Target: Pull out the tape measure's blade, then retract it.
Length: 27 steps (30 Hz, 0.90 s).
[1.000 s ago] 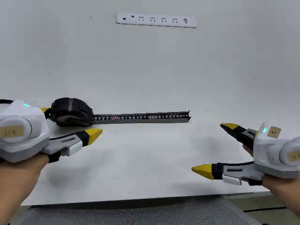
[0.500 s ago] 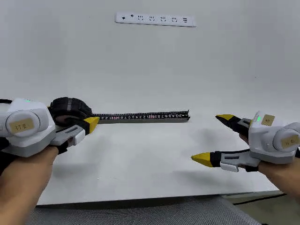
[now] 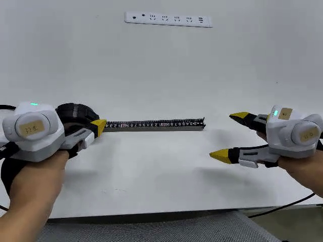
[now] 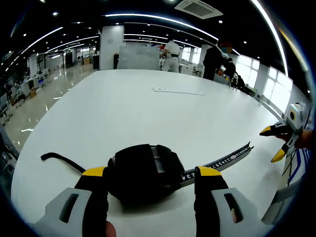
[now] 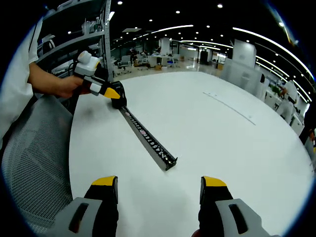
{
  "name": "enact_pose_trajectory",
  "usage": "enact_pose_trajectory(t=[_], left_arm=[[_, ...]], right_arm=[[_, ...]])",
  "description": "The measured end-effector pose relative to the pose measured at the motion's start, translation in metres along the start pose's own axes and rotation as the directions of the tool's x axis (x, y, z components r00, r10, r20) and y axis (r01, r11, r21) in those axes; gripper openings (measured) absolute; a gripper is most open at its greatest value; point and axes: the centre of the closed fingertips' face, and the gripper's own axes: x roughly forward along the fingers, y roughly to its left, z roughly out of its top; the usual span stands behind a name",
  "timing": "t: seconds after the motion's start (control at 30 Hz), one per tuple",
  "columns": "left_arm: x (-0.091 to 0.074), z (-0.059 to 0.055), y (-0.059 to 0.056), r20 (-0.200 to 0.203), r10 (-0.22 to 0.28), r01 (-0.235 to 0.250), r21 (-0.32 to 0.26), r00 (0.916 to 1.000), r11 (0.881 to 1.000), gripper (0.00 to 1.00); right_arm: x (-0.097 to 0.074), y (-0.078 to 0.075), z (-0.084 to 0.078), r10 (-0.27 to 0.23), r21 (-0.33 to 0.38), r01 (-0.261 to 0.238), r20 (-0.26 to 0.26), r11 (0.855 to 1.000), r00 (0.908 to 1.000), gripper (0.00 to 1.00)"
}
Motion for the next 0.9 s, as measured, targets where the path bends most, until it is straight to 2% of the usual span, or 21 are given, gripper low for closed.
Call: enact_pose_trajectory(t=[0.33,0.63,0.9], left_arm=[[0.004,-0.001,0.004,0.004,0.040,-0.040,-0.001,0.9992,0.999,0.65],[0.008,-0.002,0.008,0.005,0.063,-0.062,-0.027,0.9980,0.998,0.64],[0.008,-0.004,0.008,-0.002,0.068,-0.068,0.000,0.9977,0.998,0.62]], right_arm=[[0.008,-0.010,0.005,0.028,-0.059,-0.029,-0.018,0.998,0.9994,0.57],[0.020,-0.014,0.005,0.064,-0.110,-0.068,-0.040,0.992,0.9972,0.49],[0.030,-0.015,0.005,0.094,-0.137,-0.101,-0.058,0.985,0.9939,0.45]])
